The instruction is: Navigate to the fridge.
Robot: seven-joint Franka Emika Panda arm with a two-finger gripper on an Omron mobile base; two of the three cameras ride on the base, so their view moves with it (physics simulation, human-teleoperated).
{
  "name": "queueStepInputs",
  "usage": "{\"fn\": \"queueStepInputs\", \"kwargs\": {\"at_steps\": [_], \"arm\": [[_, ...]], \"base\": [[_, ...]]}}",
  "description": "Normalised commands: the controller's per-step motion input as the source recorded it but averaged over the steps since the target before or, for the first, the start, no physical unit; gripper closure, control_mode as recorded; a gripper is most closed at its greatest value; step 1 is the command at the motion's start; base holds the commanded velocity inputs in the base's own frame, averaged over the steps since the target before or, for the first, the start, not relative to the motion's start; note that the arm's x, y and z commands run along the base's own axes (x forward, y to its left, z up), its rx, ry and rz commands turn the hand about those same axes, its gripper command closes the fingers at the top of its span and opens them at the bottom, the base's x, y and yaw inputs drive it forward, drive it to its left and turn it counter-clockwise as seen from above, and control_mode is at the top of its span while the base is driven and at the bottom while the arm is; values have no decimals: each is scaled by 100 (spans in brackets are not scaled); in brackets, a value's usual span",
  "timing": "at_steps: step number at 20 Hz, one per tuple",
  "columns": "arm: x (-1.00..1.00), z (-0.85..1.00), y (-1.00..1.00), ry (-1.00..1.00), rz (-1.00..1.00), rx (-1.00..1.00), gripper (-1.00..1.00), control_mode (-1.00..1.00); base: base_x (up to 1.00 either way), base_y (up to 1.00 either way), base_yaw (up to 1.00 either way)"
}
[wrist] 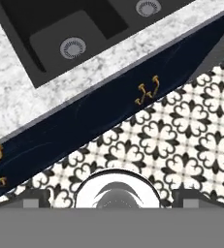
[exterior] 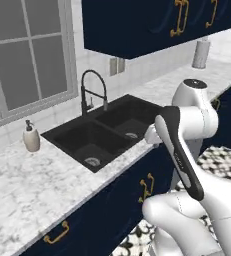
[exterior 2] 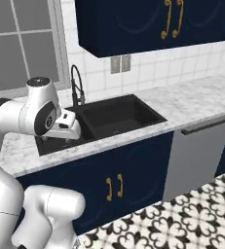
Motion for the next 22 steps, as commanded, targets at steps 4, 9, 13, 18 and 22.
{"fn": "queueStepInputs", "kwargs": {"at_steps": [4, 9, 13, 18, 22], "arm": [[0, 0, 0, 0, 0, 0, -100, 100], [0, 0, 0, 0, 0, 0, -100, 100], [0, 0, 0, 0, 0, 0, -100, 100], [0, 0, 0, 0, 0, 0, -100, 100], [0, 0, 0, 0, 0, 0, -100, 100]], "base": [[0, -32, -76], [3, -24, -77], [7, -28, -80], [23, -32, -87], [30, -32, -86]]}}
